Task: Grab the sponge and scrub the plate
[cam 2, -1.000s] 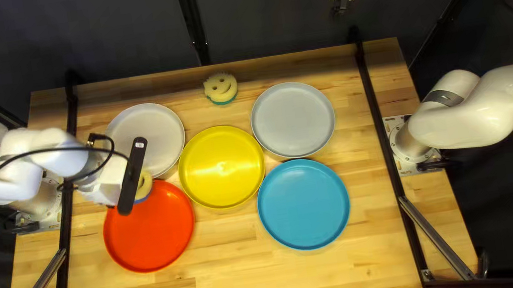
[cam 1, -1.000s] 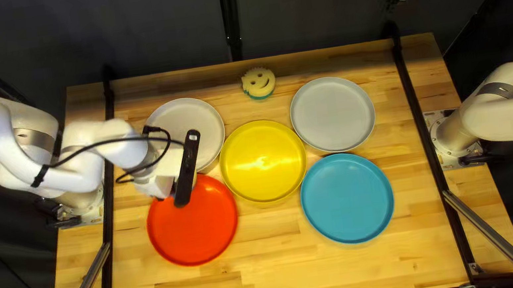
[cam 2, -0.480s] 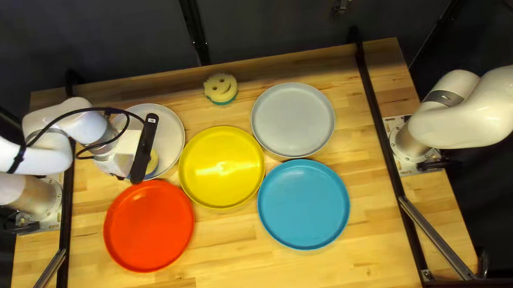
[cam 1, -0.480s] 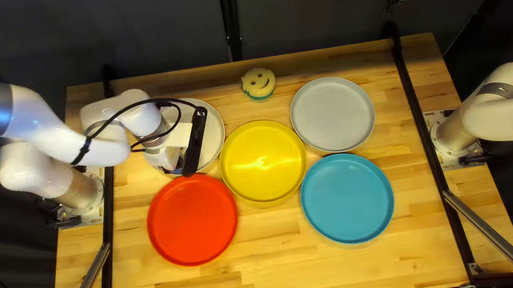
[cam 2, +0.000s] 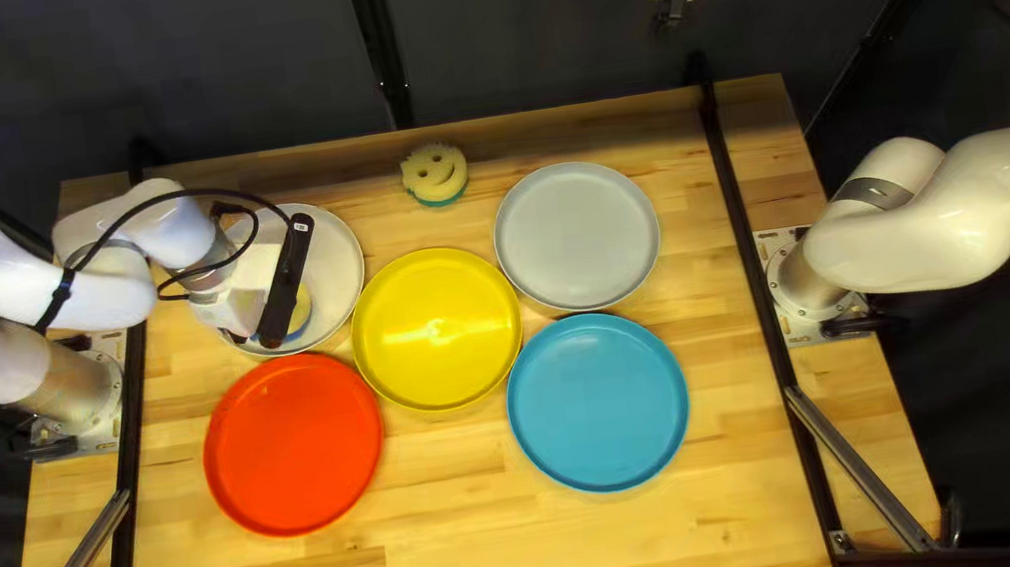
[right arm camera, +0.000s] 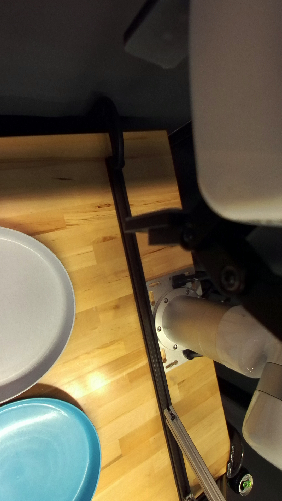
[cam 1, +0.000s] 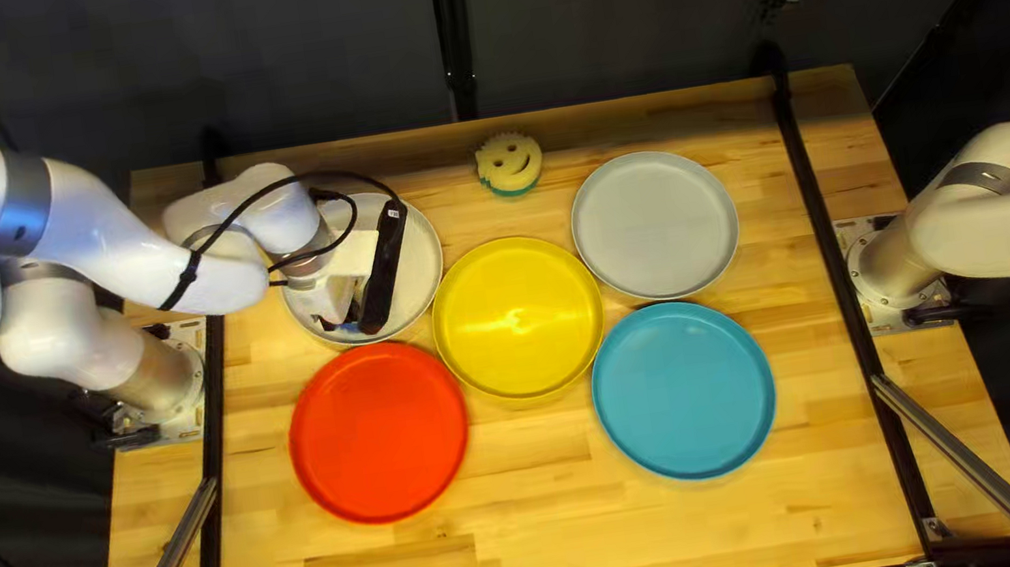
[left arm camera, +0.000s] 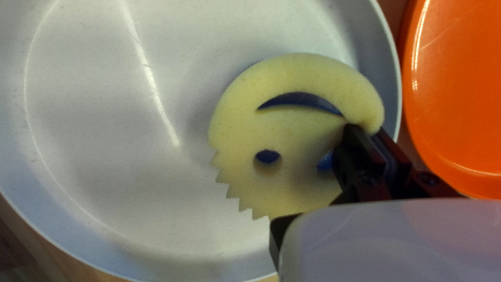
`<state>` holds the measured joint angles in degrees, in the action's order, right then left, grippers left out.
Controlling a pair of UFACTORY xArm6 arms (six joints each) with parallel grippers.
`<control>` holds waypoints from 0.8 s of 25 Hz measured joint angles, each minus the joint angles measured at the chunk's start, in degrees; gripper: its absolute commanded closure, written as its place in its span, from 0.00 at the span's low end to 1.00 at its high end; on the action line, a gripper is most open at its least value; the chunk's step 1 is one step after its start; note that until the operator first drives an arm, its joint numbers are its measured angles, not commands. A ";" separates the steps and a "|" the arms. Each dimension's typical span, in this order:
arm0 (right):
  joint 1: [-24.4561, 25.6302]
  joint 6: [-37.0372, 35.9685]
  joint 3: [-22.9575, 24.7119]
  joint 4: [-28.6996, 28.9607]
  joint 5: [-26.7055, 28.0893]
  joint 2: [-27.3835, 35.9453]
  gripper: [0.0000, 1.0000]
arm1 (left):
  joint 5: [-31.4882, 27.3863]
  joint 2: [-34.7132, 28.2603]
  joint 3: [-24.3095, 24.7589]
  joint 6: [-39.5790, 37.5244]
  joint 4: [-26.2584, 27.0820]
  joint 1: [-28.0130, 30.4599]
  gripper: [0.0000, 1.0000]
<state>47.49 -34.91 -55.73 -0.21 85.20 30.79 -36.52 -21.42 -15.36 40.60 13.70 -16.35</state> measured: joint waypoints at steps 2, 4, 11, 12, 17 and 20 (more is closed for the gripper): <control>0.00 0.00 0.00 0.00 0.00 0.00 0.00 | -0.94 -0.83 -0.34 -0.47 -0.41 -0.15 1.00; 0.00 0.00 0.00 0.00 0.00 0.00 0.00 | -1.12 -0.94 -0.38 -0.56 -0.48 -0.17 1.00; 0.00 0.00 0.00 0.00 0.00 0.00 0.00 | -1.17 -0.96 -0.39 -0.59 -0.50 -0.17 1.00; 0.00 0.00 0.00 0.00 0.00 0.00 0.00 | -1.17 -0.96 -0.39 -0.59 -0.50 -0.17 1.00; 0.00 0.00 0.00 0.00 0.00 0.00 0.00 | -1.17 -0.96 -0.39 -0.59 -0.50 -0.17 1.00; 0.00 0.00 0.00 0.00 0.00 0.00 0.00 | -1.17 -0.96 -0.39 -0.59 -0.50 -0.17 1.00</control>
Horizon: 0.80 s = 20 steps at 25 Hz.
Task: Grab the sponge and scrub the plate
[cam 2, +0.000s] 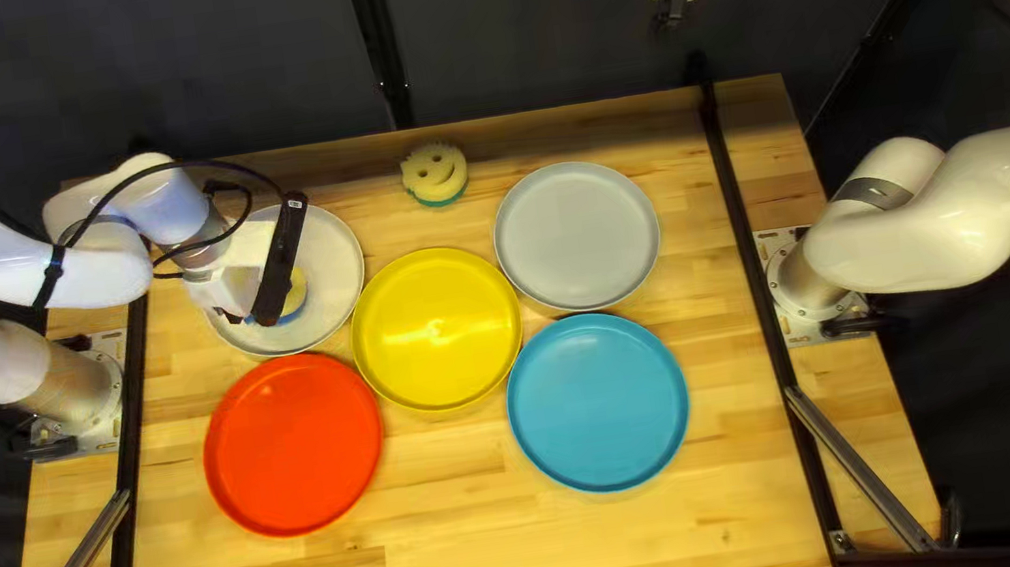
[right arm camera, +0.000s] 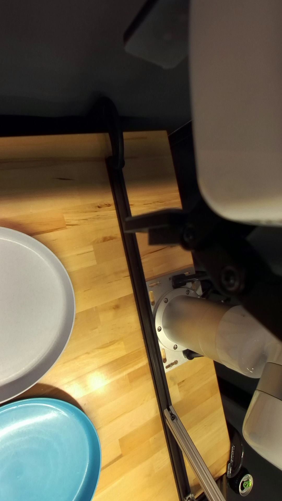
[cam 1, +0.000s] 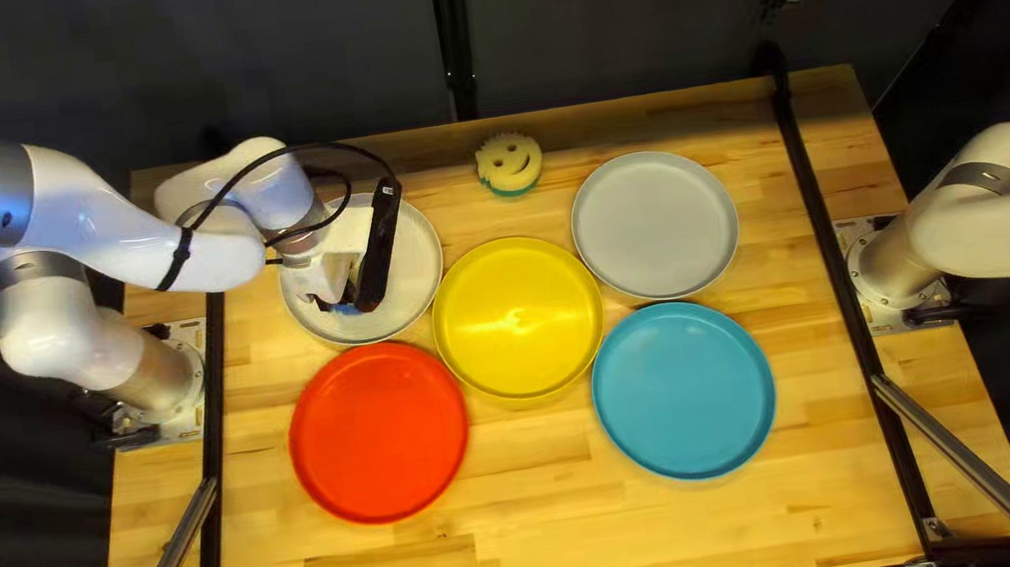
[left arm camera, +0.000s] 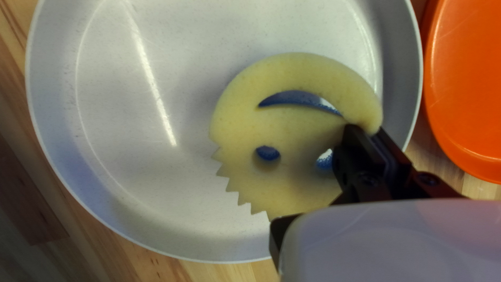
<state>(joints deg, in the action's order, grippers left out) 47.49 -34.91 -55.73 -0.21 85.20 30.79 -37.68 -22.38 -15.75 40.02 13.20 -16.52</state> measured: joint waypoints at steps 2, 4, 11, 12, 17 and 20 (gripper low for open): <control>0.00 0.00 0.00 0.00 0.00 0.00 0.00 | 0.01 0.00 0.01 0.06 0.04 -0.06 1.00; 0.00 0.00 0.00 0.00 0.00 0.00 0.00 | 0.12 0.06 0.05 0.64 0.28 -0.53 1.00; 0.00 0.00 0.00 0.00 0.00 0.00 0.00 | 0.18 0.91 -0.52 1.69 0.93 -0.76 1.00; 0.00 0.00 0.00 0.00 0.00 0.00 0.00 | 0.33 1.42 -0.80 1.82 1.10 -0.57 1.00; 0.00 0.00 0.00 0.00 0.00 0.00 0.00 | 2.20 4.51 -1.48 3.49 2.80 0.14 1.00; 0.00 0.00 0.00 0.00 0.00 0.00 0.00 | 3.19 5.97 -1.48 5.74 3.97 -1.02 1.00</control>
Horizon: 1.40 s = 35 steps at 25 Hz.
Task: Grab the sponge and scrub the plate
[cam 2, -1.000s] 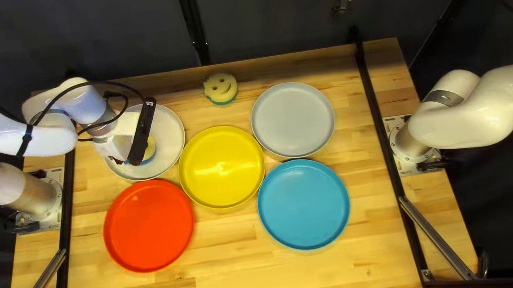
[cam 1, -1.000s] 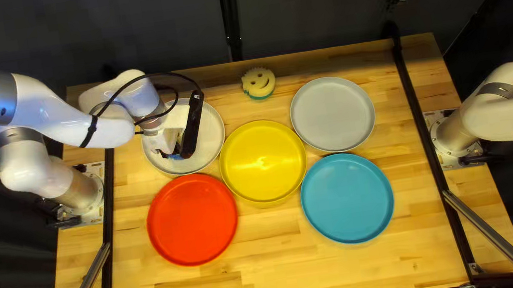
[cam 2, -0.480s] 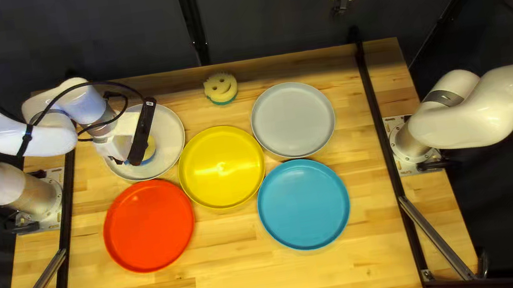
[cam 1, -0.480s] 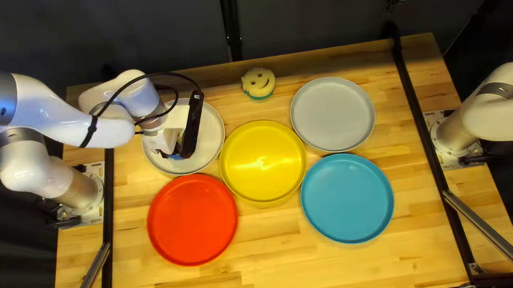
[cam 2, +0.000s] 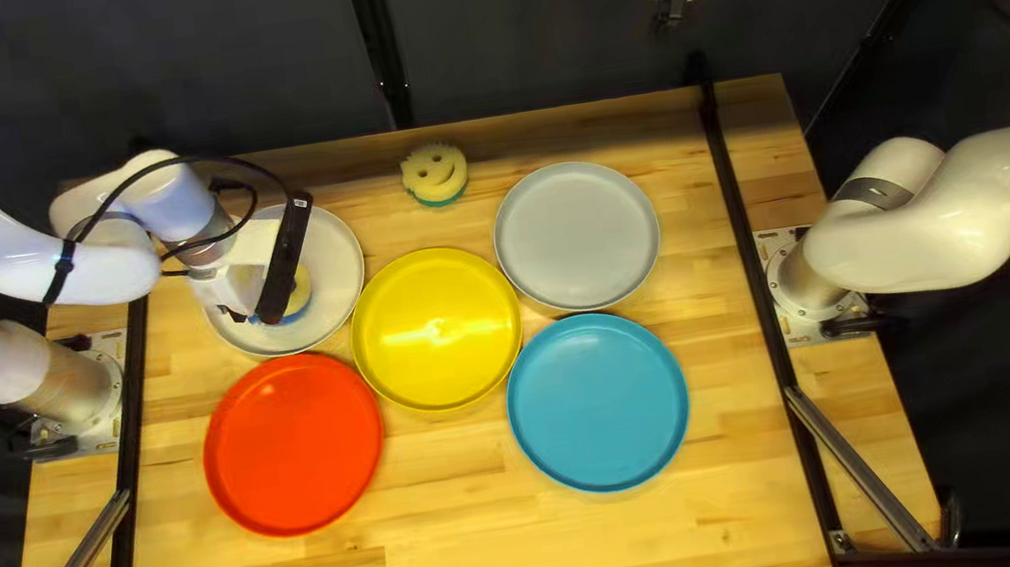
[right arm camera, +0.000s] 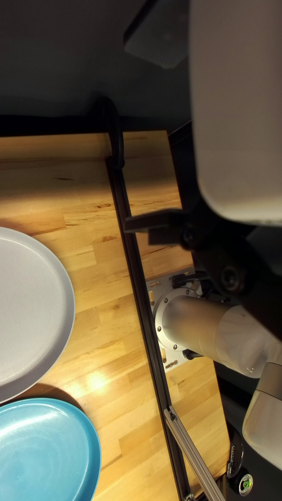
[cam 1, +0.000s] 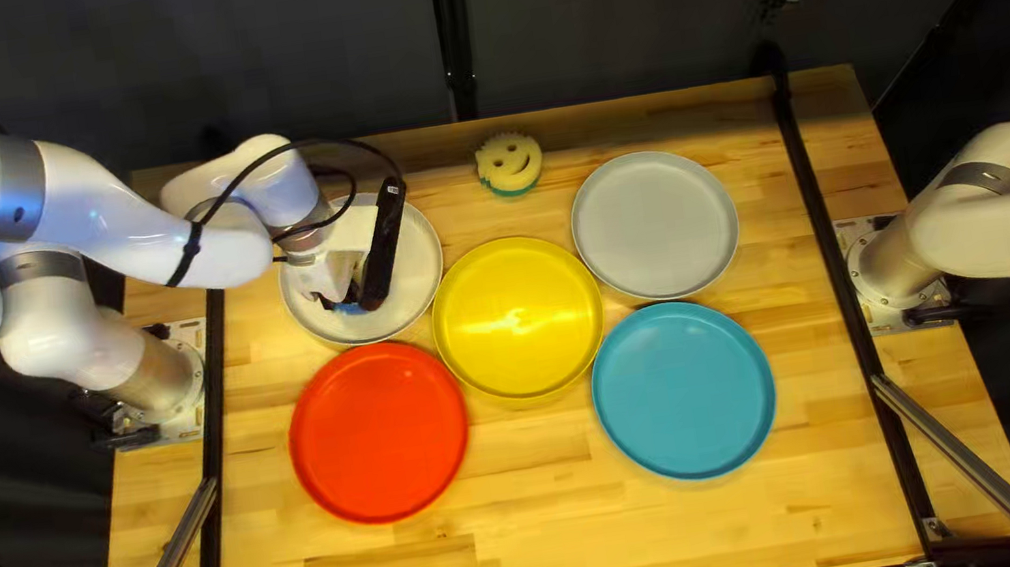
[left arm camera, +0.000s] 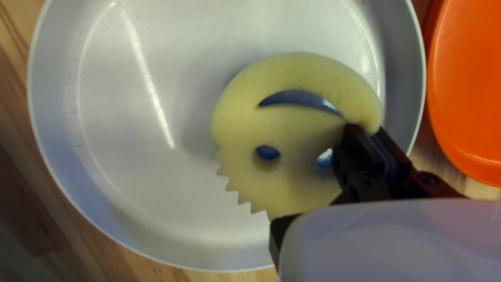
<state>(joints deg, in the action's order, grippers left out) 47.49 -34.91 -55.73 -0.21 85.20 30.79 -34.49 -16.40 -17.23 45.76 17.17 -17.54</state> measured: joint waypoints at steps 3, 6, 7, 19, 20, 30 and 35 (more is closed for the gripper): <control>0.00 0.00 0.00 0.00 0.00 0.00 0.00 | 0.37 1.00 0.00 2.39 0.65 -2.17 1.00; 0.00 0.00 0.00 0.00 0.00 0.00 0.00 | 0.34 1.73 0.00 4.56 0.84 -4.87 1.00; 0.00 0.00 0.00 0.00 0.00 0.00 0.00 | 0.20 1.96 -0.09 5.21 0.81 -5.85 1.00; 0.00 0.00 0.00 0.00 0.00 0.00 0.00 | -3.22 3.25 -2.90 8.30 -1.71 -12.82 1.00; 0.00 0.00 0.00 0.00 0.00 0.00 0.00 | -3.13 3.14 -2.62 8.22 -1.58 -12.61 1.00; 0.00 0.00 0.00 0.00 0.00 0.00 0.00 | -3.36 -1.59 1.42 3.82 -0.06 -6.46 1.00; 0.00 0.00 0.00 0.00 0.00 0.00 0.00 | -3.92 -3.78 3.03 1.59 0.33 -4.07 1.00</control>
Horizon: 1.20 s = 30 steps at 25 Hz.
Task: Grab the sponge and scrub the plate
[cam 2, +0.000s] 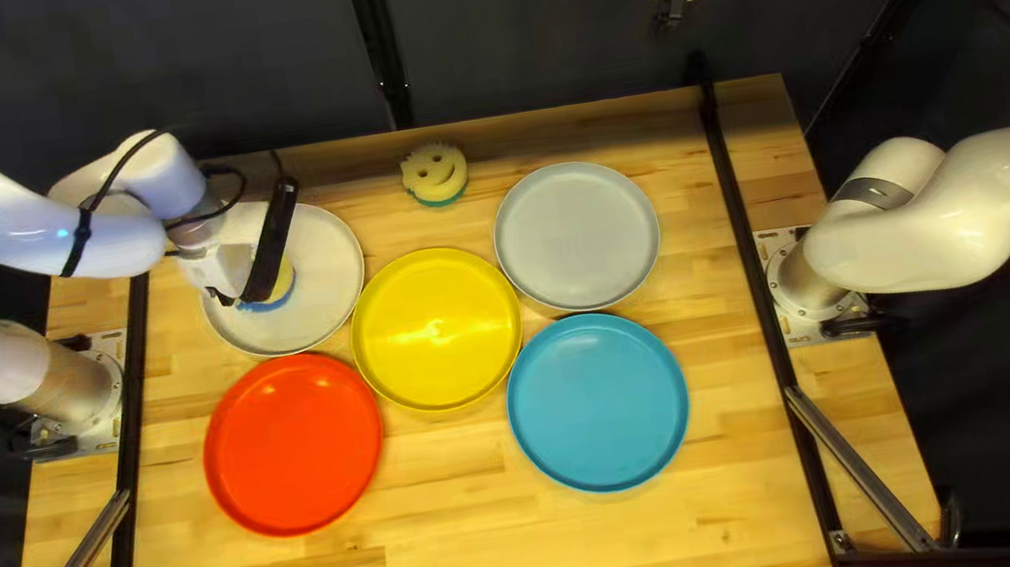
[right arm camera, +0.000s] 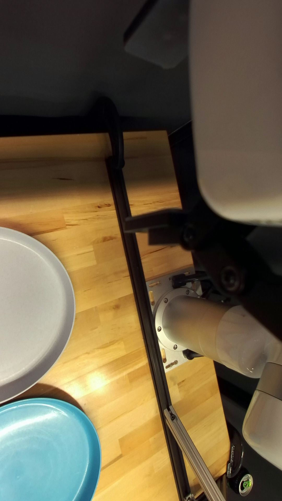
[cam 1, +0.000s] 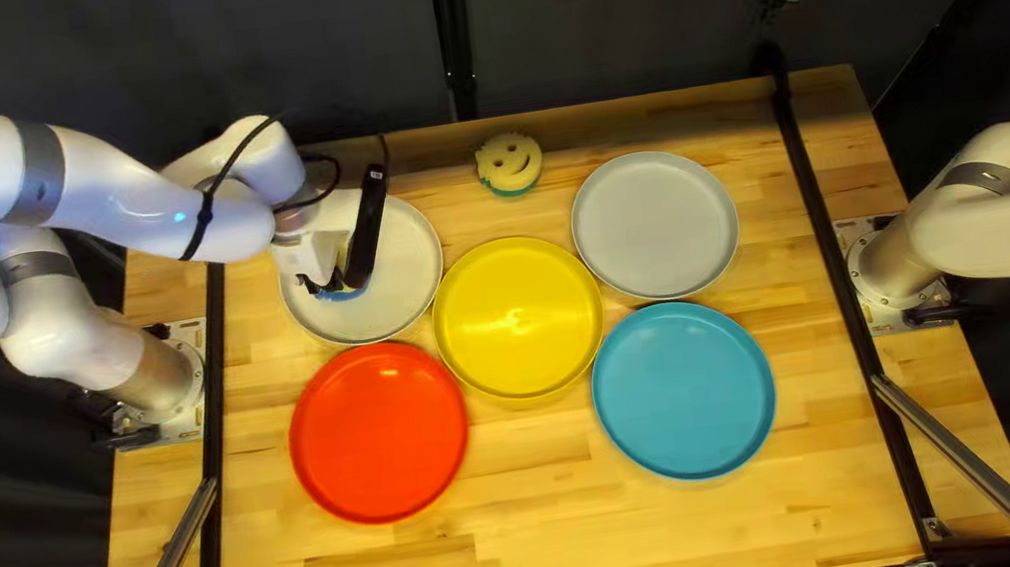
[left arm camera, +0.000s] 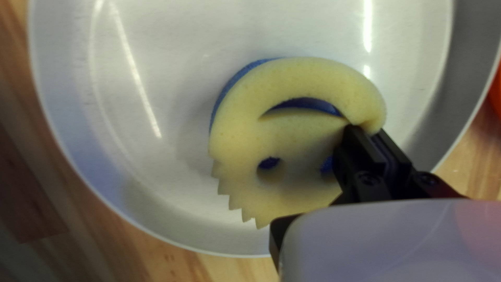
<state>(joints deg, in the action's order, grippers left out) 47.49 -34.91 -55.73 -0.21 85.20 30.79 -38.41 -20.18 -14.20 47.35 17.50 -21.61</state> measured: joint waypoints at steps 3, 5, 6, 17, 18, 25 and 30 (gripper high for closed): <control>0.00 0.00 0.00 0.00 0.00 0.00 0.00 | 0.13 0.34 0.05 -0.05 0.39 0.24 1.00; 0.00 0.00 0.00 0.00 0.00 0.00 0.00 | 0.47 0.99 -0.09 0.39 0.72 0.07 1.00; 0.00 0.00 0.00 0.00 0.00 0.00 0.00 | 0.65 1.44 -0.21 0.85 0.86 -0.28 1.00; 0.00 0.00 0.00 0.00 0.00 0.00 0.00 | 0.20 6.91 -5.59 6.11 0.30 -7.02 1.00; 0.00 0.00 0.00 0.00 0.00 0.00 0.00 | 0.02 7.81 -6.63 6.54 -0.02 -7.73 1.00; 0.00 0.00 0.00 0.00 0.00 0.00 0.00 | -0.61 13.94 -13.38 9.71 -1.06 -11.34 1.00; 0.00 0.00 0.00 0.00 0.00 0.00 0.00 | 0.04 14.25 -13.48 9.07 -0.32 -8.90 1.00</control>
<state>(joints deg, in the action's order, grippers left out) 47.49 -34.91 -55.73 -0.21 85.20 30.79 -38.37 -5.93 -27.68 56.41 17.19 -30.50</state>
